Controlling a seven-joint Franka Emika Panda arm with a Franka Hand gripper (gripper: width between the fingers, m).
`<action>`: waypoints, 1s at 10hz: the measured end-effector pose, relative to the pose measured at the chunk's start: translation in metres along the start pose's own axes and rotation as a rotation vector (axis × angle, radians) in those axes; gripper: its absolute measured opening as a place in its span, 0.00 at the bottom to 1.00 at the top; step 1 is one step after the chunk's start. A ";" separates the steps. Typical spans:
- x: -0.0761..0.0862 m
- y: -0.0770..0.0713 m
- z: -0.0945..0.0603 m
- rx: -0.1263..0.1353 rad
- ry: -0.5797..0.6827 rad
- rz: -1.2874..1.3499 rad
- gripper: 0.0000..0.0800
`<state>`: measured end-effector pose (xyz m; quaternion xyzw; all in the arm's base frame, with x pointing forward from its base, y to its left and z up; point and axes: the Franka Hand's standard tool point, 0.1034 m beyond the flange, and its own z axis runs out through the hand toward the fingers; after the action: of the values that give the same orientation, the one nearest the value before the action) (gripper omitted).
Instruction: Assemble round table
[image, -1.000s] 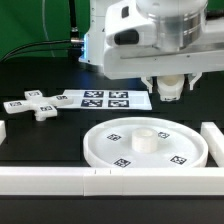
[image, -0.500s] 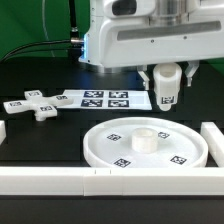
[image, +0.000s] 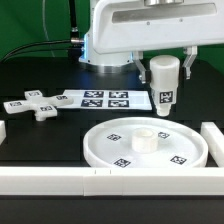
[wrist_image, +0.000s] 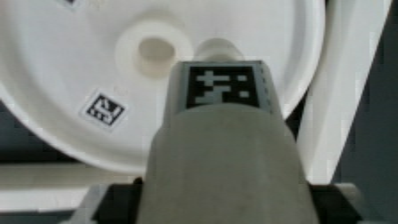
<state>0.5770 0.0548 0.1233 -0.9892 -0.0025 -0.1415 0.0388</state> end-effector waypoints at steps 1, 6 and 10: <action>-0.006 -0.009 0.005 -0.005 0.106 -0.023 0.51; -0.010 0.012 0.009 -0.040 0.118 -0.161 0.51; -0.009 0.017 0.013 -0.046 0.105 -0.205 0.51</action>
Offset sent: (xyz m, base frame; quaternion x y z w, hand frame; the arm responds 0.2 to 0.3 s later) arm 0.0063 -0.0334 0.0000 -0.0315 0.0194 -0.1044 0.9939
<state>0.5720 0.0390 0.1073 -0.9756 -0.0982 -0.1961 0.0018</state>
